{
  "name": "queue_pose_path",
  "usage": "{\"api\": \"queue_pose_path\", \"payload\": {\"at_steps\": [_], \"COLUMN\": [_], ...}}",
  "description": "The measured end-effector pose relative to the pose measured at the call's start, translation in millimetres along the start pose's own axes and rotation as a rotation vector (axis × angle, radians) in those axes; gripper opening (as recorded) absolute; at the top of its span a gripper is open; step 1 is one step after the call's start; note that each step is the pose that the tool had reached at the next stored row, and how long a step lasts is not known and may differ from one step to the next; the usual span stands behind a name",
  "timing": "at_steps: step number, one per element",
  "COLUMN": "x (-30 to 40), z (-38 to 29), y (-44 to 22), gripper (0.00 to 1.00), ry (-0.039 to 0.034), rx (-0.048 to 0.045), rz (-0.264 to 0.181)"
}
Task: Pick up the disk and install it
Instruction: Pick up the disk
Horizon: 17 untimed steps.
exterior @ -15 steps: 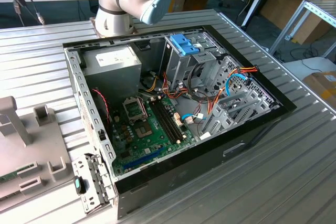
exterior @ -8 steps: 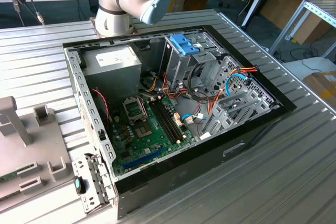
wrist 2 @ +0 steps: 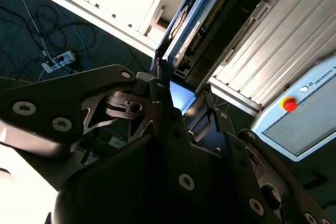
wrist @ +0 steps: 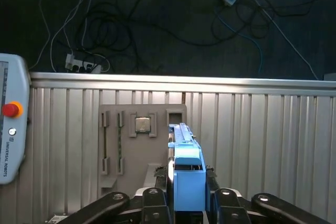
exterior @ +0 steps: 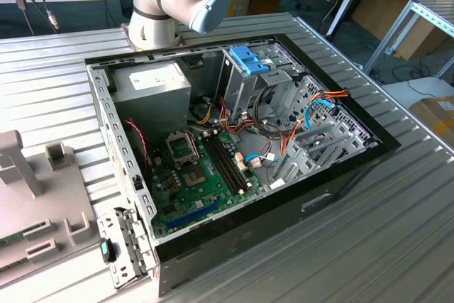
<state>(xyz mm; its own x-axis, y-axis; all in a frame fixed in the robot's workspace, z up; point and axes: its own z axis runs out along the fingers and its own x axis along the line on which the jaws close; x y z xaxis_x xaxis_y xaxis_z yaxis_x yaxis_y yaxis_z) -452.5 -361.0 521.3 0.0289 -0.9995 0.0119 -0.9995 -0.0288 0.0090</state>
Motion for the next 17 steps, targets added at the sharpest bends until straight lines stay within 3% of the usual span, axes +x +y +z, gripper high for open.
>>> {"api": "queue_pose_path", "payload": {"at_steps": [4, 11, 17], "x": [0.1, 0.1, 0.7], "z": [-9.6, -9.9, -10.1], "y": [0.1, -1.4, -21.4], "gripper": [0.36, 0.36, 0.36], "ry": [0.0000, -0.0001, 0.0000], "rx": [-0.0001, 0.0001, 0.0000], "rz": [0.000, 0.000, 0.000]}}
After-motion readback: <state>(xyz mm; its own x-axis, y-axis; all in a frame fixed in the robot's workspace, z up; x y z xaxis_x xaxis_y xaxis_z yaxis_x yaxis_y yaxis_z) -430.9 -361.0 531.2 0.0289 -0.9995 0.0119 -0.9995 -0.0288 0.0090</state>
